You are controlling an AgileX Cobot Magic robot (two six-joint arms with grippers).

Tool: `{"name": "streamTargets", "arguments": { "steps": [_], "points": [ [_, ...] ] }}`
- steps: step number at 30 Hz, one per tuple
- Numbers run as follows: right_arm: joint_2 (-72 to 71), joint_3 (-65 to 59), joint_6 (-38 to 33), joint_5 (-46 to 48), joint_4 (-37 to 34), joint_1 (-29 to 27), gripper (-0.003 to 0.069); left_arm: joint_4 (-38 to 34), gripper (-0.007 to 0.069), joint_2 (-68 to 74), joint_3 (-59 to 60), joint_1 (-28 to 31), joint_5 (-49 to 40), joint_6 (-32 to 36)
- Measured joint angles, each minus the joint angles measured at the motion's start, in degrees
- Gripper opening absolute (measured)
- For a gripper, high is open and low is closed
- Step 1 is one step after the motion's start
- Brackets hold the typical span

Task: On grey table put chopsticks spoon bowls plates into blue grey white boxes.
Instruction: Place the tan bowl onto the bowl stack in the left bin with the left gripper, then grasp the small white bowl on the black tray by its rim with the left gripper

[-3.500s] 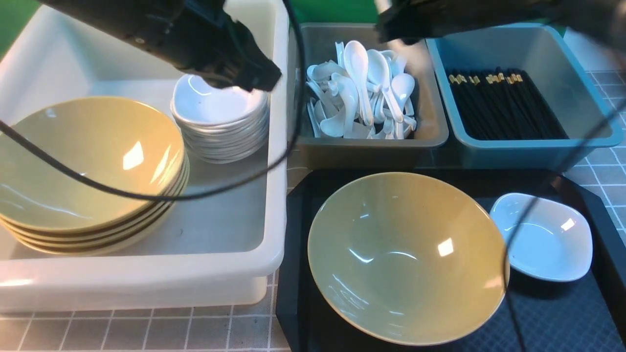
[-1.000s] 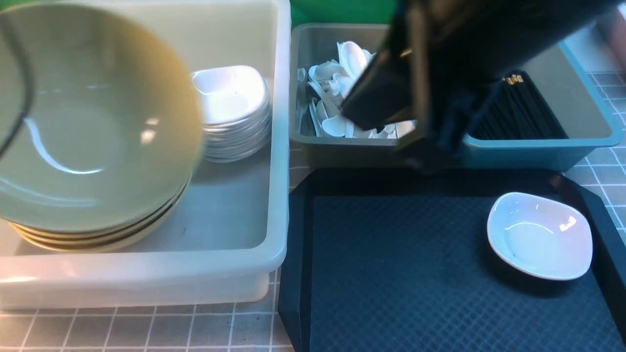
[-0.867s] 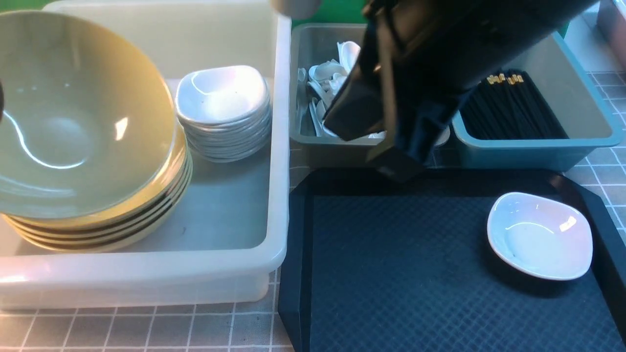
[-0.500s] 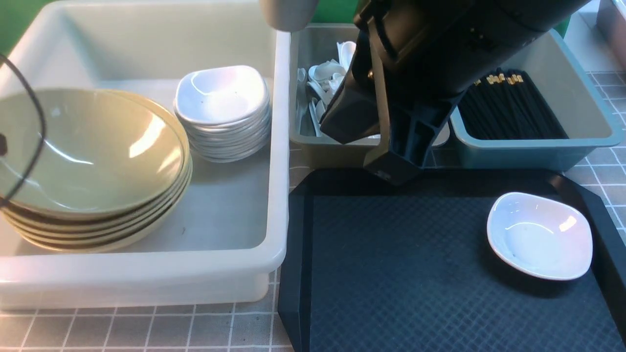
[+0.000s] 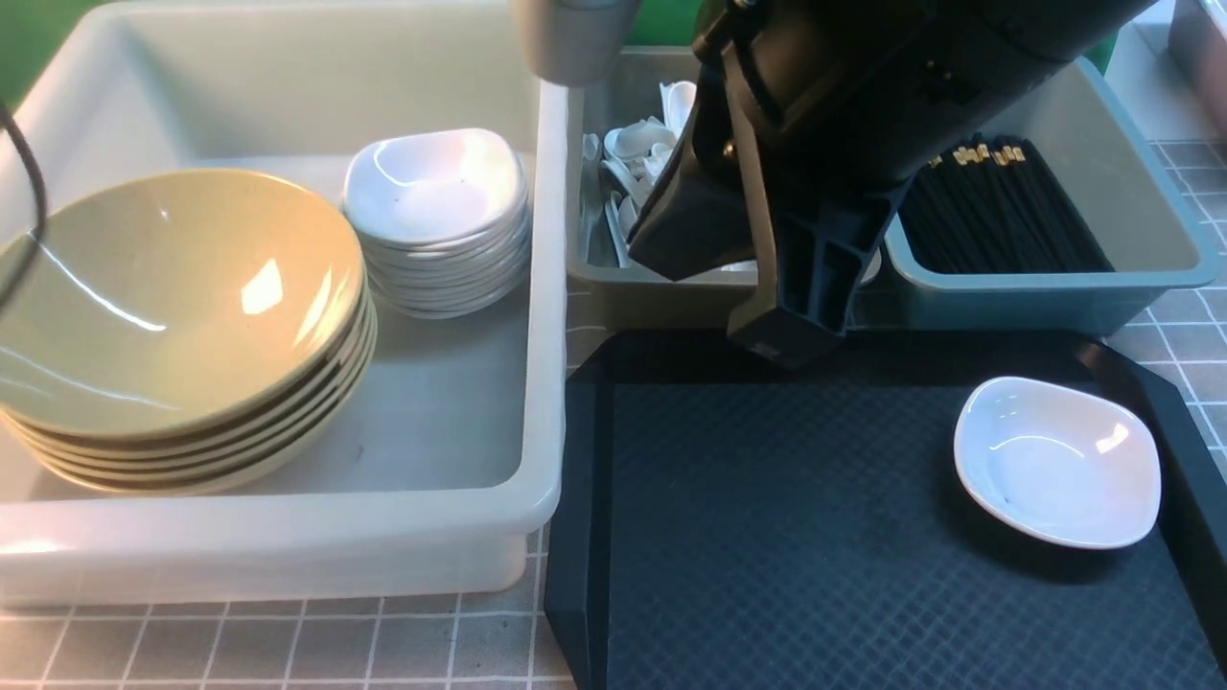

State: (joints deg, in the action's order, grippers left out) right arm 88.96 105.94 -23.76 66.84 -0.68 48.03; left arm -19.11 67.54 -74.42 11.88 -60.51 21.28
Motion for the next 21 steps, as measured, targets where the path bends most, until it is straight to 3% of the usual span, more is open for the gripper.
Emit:
{"name": "streamTargets", "arguments": {
  "steps": [6, 11, 21],
  "points": [
    [-2.45, -5.35, 7.74, 0.00, 3.92, -3.25, 0.0006, 0.41, 0.0470, 2.32, 0.00, -23.42, -0.28, -1.08],
    [-10.80, -17.42, 11.39, 0.00, 4.78, -10.51, 0.0008, 1.71, 0.0470, 9.99, -0.83, -37.19, 2.70, -3.94],
    [-29.88, -36.60, 15.19, 0.00, 4.96, -22.07, 0.0013, 2.11, 0.0470, 31.27, -13.18, -54.19, 6.44, -5.45]
  ]
}}
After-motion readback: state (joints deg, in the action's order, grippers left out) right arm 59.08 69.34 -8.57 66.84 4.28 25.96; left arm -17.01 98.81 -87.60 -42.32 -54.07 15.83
